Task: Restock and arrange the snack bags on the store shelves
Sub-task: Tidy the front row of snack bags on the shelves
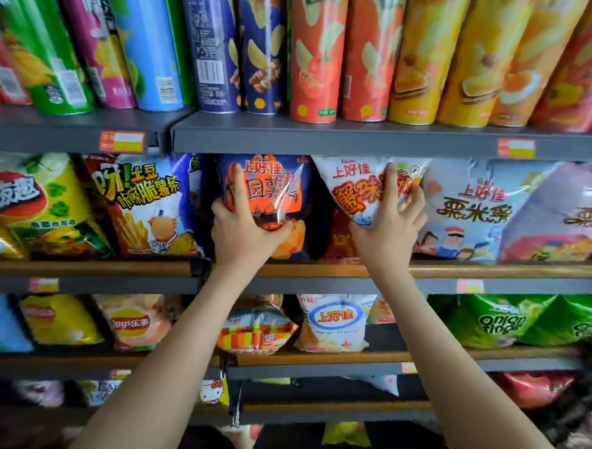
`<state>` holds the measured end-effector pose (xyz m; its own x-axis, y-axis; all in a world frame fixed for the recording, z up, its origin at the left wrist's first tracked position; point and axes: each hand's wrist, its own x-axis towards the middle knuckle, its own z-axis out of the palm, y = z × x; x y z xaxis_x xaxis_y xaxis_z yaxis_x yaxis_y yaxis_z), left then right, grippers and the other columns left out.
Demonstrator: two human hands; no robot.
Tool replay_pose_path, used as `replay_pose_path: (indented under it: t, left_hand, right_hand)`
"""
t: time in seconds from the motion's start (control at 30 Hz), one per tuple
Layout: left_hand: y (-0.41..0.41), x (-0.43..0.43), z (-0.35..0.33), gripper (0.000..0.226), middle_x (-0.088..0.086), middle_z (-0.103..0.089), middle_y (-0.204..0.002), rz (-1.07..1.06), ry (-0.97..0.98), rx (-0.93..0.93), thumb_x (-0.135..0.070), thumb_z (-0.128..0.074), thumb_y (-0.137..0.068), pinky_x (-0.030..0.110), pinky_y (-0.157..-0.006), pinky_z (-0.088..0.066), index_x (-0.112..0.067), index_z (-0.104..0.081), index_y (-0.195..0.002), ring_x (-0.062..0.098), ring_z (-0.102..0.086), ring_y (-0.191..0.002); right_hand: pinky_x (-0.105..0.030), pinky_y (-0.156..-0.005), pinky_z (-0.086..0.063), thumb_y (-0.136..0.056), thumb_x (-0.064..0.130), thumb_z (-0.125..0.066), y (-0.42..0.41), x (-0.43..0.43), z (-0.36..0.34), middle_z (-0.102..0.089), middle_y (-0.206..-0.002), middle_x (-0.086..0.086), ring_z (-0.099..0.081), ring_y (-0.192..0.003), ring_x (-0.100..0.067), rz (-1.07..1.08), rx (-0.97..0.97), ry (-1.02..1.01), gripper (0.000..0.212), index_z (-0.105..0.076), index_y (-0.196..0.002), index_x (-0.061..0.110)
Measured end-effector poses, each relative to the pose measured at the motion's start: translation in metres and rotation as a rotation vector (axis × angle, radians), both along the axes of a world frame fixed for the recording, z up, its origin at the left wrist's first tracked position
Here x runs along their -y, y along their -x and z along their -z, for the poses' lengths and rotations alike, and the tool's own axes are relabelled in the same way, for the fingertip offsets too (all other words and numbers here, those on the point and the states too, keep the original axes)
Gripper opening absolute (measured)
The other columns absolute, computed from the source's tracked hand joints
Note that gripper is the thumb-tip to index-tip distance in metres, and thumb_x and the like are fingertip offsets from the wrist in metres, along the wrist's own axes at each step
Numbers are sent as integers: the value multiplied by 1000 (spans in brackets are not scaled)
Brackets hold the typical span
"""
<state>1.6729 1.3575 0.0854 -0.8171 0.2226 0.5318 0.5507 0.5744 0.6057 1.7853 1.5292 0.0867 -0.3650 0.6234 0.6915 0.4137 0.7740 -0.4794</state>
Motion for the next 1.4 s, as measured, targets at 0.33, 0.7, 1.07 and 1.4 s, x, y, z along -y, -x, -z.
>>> replay_pose_path:
  t: [0.33, 0.7, 1.07, 1.4]
  left_hand:
    - [-30, -26, 24, 107, 29, -3, -155, -56, 88, -210, -47, -71, -74, 66, -107, -14, -24, 0, -151, 48, -8, -142]
    - [-98, -122, 29, 86, 26, -11, -153, 283, -10, -302, -36, -69, -77, 60, -106, -32, -24, -23, -148, 44, -17, -136]
    - [-93, -175, 24, 100, 27, -5, -154, -52, 27, -214, -57, -68, -73, 64, -104, -28, -29, -9, -149, 54, -16, -135]
    - [-112, -169, 13, 94, 27, 3, -155, -158, 114, -283, -39, -66, -78, 62, -110, -22, -27, -11, -152, 51, -15, -136]
  right_hand:
    - [-57, -102, -31, -74, 66, -63, -6, 5, -4, -1, -158, -18, -23, -134, -45, -131, 133, 147, 104, -1, -151, 35]
    - [-62, -109, -18, -77, 52, -63, -75, -90, 2, 5, -158, -20, -2, -143, -44, 174, -32, 180, 97, -5, -152, 33]
    - [-59, -88, -42, -64, 54, -66, -66, -136, -4, -16, -152, -30, -35, -124, -52, 100, -21, 44, 103, -15, -150, 29]
    - [-52, -82, -46, -72, 56, -60, -86, -141, -5, -17, -153, -27, -43, -115, -45, -27, 44, 6, 91, -21, -150, 34]
